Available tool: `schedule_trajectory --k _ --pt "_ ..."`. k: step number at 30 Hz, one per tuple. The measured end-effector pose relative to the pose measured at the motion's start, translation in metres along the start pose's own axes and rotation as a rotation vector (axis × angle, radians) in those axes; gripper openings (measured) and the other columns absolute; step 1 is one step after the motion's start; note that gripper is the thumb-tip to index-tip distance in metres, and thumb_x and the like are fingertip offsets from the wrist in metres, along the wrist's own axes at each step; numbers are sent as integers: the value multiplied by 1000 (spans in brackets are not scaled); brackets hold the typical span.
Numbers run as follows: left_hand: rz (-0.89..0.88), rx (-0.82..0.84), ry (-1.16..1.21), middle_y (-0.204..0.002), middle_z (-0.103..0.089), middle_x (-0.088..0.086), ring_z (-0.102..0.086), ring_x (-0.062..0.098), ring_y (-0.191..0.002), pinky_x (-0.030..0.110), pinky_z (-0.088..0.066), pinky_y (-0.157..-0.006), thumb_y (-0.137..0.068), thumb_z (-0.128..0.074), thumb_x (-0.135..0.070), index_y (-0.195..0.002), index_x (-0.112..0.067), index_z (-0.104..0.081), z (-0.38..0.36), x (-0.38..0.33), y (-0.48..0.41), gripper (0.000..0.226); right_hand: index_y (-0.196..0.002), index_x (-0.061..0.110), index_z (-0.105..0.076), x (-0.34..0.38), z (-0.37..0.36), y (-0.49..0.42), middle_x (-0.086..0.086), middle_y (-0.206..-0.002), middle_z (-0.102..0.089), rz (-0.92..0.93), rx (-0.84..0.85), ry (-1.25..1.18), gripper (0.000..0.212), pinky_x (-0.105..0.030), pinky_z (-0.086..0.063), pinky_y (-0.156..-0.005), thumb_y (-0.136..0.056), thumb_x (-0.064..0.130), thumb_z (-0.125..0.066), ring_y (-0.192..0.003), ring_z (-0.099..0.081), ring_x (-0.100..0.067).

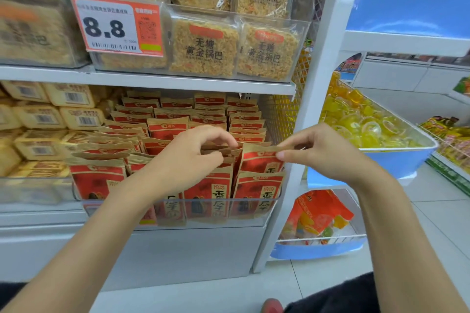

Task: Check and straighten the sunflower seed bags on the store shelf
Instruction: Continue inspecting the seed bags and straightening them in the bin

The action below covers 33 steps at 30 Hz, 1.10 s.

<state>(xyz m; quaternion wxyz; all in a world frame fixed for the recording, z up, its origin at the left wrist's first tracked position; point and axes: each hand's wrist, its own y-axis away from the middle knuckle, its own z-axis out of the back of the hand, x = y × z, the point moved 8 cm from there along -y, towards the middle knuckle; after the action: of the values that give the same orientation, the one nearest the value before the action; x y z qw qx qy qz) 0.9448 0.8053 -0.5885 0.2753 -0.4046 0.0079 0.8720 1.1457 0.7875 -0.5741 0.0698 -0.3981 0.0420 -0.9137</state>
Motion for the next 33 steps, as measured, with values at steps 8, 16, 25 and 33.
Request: schedule_trajectory --k 8,16,25,33 --pt "-26 -33 -61 -106 -63 -31 -52 -16 -105 11 -38 -90 -98 -55 -32 -107 -41 -71 -7 -4 -1 20 -95 24 -79 -19 -21 -10 21 -80 -69 -151 119 235 11 -18 -47 -73 -86 23 -73 -83 -62 5" --pt "-48 -7 -147 -107 -64 -27 -54 -9 -106 25 -45 -99 -98 -53 -37 -112 -40 -72 -15 -6 -1 24 -87 22 -80 -17 -16 -7 5 -65 -67 -115 119 113 23 -26 -43 -66 -88 41 -68 -64 -56 -3" --pt "-30 16 -163 -109 -62 -26 -53 -8 -107 24 -43 -99 -98 -54 -36 -113 -41 -70 -15 -4 -2 24 -85 26 -80 -18 -9 -20 18 -74 -72 -109 40 128 5 -18 -49 -67 -85 26 -75 -73 -65 4" --pt "-34 44 -175 -112 -60 -26 -51 -8 -109 24 -41 -100 -99 -52 -36 -115 -41 -70 -14 -4 -1 25 -76 27 -73 0 -4 -28 5 -87 -72 -28 43 218 20 -35 -51 -75 -93 22 -65 -84 -66 -15"
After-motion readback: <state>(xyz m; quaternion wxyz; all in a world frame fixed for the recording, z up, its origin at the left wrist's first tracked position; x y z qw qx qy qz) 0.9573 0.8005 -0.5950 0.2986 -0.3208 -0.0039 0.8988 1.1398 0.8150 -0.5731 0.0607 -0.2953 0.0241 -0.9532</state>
